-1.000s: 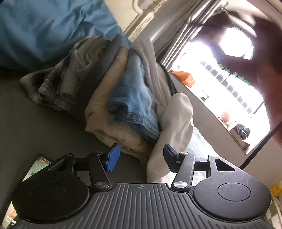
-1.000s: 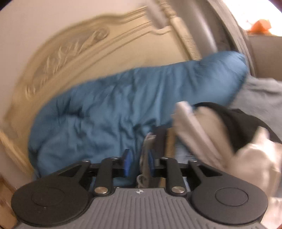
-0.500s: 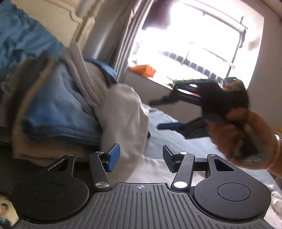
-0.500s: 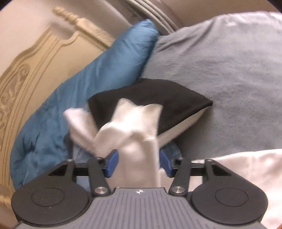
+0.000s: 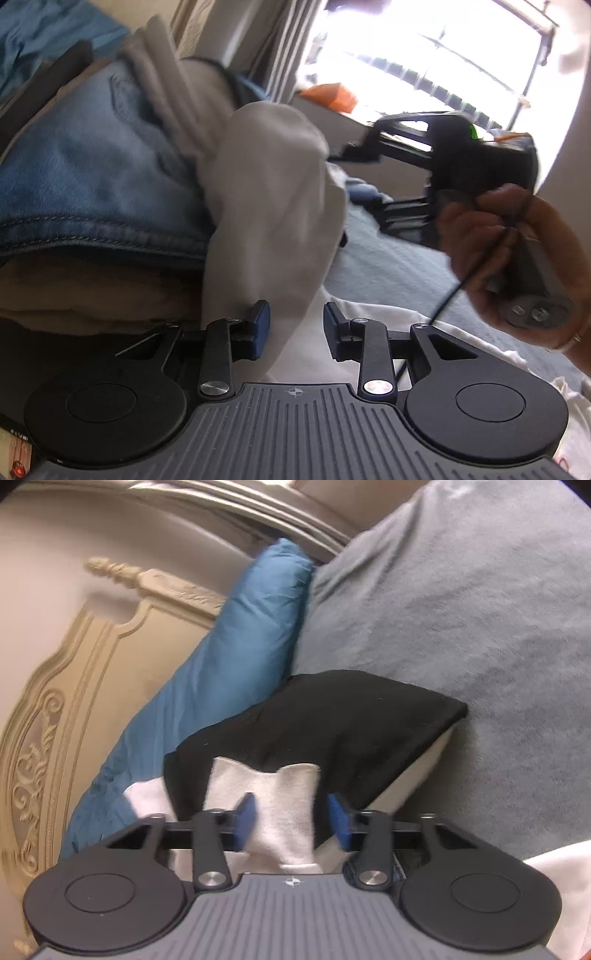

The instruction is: Fold clothes

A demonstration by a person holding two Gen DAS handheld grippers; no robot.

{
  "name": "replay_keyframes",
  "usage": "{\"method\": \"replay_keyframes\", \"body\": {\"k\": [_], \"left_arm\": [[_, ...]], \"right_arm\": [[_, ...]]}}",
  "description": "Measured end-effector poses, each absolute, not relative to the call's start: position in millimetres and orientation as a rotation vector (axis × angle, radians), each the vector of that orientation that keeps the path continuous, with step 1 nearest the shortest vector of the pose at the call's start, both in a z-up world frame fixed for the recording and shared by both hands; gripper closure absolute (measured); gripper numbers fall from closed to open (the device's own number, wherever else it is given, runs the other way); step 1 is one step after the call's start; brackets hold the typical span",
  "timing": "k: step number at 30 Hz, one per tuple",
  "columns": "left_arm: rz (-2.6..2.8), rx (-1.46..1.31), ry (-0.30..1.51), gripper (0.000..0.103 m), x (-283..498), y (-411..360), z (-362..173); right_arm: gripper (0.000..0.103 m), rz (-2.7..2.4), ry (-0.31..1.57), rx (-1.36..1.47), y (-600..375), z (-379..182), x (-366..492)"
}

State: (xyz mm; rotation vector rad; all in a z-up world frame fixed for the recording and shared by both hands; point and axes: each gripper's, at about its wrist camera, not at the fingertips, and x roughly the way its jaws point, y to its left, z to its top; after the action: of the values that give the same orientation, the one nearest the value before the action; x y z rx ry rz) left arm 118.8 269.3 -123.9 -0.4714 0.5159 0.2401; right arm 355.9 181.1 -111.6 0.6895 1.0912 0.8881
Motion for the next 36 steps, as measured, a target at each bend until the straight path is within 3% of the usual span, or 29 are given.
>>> {"method": "replay_keyframes", "body": {"k": [2, 5, 21, 36], "left_arm": [[0.252, -0.488, 0.529, 0.072, 117.5, 272.0, -123.0], [0.268, -0.503, 0.546, 0.072, 115.8, 274.3, -121.3], [0.294, -0.503, 0.551, 0.072, 91.8, 282.6, -104.8], [0.303, -0.512, 0.570, 0.072, 53.7, 298.9, -102.3]], "right_arm": [[0.096, 0.899, 1.070, 0.657, 179.2, -102.9, 350.4], [0.097, 0.926, 1.036, 0.626, 176.8, -87.1, 340.6], [0.098, 1.176, 0.880, 0.442, 215.6, 4.7, 263.8], [0.098, 1.302, 0.850, 0.129, 277.2, 25.3, 184.7]]}}
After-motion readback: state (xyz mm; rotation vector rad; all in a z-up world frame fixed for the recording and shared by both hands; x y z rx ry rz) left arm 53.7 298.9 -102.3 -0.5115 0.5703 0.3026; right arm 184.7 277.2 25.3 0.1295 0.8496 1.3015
